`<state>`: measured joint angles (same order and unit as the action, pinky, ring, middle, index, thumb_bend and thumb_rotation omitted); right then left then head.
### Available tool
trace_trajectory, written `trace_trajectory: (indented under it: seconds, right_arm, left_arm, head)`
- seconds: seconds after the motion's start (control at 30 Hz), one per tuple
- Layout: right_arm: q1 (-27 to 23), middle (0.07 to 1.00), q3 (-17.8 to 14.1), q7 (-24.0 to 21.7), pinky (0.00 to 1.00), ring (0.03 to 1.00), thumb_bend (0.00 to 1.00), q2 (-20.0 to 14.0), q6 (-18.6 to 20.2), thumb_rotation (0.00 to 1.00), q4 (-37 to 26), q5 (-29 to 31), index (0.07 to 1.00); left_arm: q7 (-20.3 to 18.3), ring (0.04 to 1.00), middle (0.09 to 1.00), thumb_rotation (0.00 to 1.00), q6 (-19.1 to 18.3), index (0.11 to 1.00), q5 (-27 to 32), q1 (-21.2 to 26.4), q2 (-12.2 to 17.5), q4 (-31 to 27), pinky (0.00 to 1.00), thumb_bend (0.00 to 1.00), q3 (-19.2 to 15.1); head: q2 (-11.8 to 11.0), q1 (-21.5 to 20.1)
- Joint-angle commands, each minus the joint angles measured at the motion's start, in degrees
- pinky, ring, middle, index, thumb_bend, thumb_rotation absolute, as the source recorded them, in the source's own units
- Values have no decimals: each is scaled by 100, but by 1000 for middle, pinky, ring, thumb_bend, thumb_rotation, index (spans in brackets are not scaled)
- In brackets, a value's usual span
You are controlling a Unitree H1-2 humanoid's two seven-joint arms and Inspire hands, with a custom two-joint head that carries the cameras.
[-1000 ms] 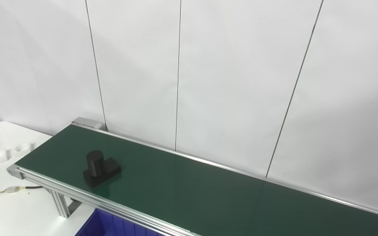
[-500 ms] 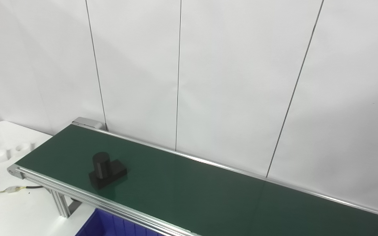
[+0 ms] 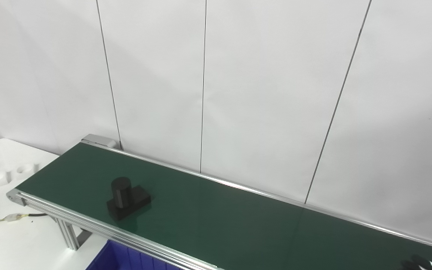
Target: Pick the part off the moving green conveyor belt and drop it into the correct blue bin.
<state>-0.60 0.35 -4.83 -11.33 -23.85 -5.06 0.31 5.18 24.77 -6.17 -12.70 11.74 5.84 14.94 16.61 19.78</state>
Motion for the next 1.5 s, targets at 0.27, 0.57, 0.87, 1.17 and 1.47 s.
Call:
trace_trajectory:
  seconds: [0.27,0.57,0.87,1.17,1.47]
  right_arm:
    - [-365,777,-33,-165,599,753,1000,-175,55,495,-172,-206,812]
    - [-695,778,-59,-193,625,753,1000,-275,214,526,-248,-287,811]
    - [-907,804,-53,-327,678,786,1000,-366,387,475,-249,-179,842]
    - [-1301,823,12,-478,715,792,1000,-501,502,467,12,-338,870]
    - [-1642,798,157,-331,705,787,1000,-360,489,473,417,-927,882]
  left_arm:
    - [164,825,837,355,215,791,-55,38,83,-154,746,979,76]
    - [254,824,836,356,215,791,-30,27,96,-181,742,983,153]
    - [423,823,828,350,215,785,-139,-4,109,-250,749,982,288]
    - [575,825,829,357,215,786,-162,-59,146,-288,752,979,393]
    - [634,825,832,347,216,791,-57,-45,190,-279,751,981,458]
  head:
    - [53,-138]
    - [66,-97]
    - [99,-87]
    - [131,-76]
    - [121,-52]
